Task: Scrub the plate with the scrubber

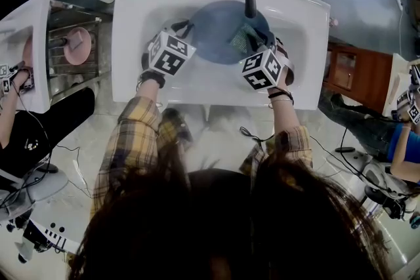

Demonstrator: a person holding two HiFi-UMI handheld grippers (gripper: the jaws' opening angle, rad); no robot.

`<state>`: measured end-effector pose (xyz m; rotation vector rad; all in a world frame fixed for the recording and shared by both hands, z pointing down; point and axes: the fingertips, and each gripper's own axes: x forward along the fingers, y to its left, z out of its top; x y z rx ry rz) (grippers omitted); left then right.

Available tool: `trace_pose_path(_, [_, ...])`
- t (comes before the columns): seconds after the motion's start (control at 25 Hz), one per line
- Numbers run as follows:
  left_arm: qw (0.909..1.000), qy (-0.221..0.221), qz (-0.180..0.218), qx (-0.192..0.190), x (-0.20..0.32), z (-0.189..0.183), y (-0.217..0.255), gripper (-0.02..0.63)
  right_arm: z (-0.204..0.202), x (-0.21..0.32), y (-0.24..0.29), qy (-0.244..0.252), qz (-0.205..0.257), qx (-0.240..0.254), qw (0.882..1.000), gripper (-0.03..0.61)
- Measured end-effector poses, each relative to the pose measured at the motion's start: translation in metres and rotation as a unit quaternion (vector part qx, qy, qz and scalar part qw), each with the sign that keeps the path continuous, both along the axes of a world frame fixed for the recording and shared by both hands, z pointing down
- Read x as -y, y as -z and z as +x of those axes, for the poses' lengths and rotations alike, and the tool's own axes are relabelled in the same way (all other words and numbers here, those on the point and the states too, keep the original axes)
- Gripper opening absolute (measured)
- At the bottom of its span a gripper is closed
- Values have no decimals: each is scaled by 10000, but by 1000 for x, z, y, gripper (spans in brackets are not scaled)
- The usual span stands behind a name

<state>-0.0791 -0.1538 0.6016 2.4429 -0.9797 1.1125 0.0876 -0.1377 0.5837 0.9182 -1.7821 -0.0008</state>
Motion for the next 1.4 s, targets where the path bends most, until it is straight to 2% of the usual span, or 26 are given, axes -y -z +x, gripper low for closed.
trace_pose_path(0.2, [10000, -33, -13, -3, -2, 1, 0, 37, 7, 9, 11, -150, 296, -70, 9994, 100])
trace_pose_path(0.36, [9999, -114, -12, 2, -5, 3, 1, 40, 5, 26, 27, -218, 714, -54, 9972, 100])
trace_pose_path(0.52, [9999, -110, -64, 4, -9, 3, -1, 46, -9, 42, 36, -286, 1037, 84, 9942, 100])
trace_pose_path(0.72, [9998, -51, -169, 18, -13, -1, -3, 52, -42, 52, 42, -247, 1214, 368, 9916, 100])
trace_pose_path(1.0, [9993, -50, -340, 116, -18, -4, -11, 52, -103, 46, 30, 295, 1006, 445, 9935, 97])
trace_pose_path(1.4, [9991, 11, -421, 50, -19, -5, -19, 52, -125, 25, 2, 621, 571, 371, 9957, 92])
